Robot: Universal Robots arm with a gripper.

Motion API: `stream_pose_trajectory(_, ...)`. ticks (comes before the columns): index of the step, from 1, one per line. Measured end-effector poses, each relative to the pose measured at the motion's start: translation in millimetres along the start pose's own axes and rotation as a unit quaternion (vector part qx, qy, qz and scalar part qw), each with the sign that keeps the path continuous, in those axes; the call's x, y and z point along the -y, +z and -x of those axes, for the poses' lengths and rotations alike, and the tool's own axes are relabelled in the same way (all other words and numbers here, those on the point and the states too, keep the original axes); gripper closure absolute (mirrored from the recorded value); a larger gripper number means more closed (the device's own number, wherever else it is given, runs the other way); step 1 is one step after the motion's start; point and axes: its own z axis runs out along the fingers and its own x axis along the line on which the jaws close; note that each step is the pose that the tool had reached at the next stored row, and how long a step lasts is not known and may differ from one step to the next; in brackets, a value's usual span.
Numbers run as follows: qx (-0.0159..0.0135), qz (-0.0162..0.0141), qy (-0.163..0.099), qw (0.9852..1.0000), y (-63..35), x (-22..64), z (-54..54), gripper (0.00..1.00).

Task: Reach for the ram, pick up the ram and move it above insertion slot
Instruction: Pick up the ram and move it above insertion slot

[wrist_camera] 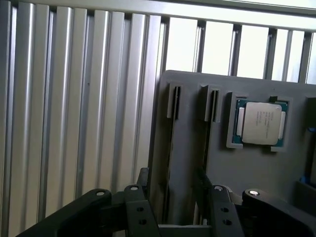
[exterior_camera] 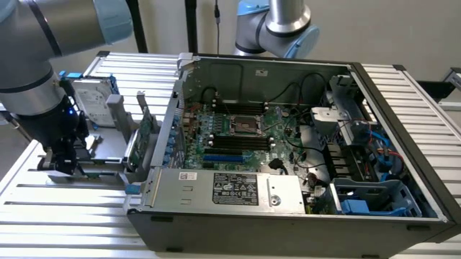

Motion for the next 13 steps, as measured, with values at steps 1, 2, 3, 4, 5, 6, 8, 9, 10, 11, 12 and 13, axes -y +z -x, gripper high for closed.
stream_pose_trajectory(1, 0.0, 0.0, 0.0, 1.0, 1.8, 0.1, -0.1, 0.52)
stream_pose_trajectory(2, 0.0, 0.0, 0.0, 1.0, 3.6, 0.1, -0.2, 0.52)
stream_pose_trajectory(3, 0.0, 0.0, 0.0, 1.0, 5.4, 0.2, -0.2, 0.52)
stream_pose_trajectory(4, 0.0001, -0.0001, 0.0, 1.0, 7.2, 0.3, -0.2, 0.52)
stream_pose_trajectory(5, 0.0, 0.0, 0.0, 1.0, 9.1, 0.3, -0.3, 0.52)
stream_pose_trajectory(6, 0.0, -0.0001, 0.0, 1.0, 10.9, 0.4, -0.4, 0.52)
stream_pose_trajectory(8, 0.0, 0.0, 0.0, 1.0, 14.6, 0.5, -0.6, 0.52)
stream_pose_trajectory(9, 0.0, 0.0, 0.0, 1.0, 16.3, 0.5, -0.8, 0.52)
stream_pose_trajectory(10, 0.0001, -0.0001, 0.0, 1.0, 18.2, 0.6, -1.0, 0.52)
stream_pose_trajectory(11, 0.0001, -0.0001, 0.0, 1.0, 20.0, 0.7, -1.2, 0.52)
stream_pose_trajectory(12, 0.0, 0.0, 0.0, 1.0, 21.8, 0.7, -1.5, 0.52)
stream_pose_trajectory(13, 0.0, 0.0, 0.0, 1.0, 23.6, 0.7, -1.7, 0.52)
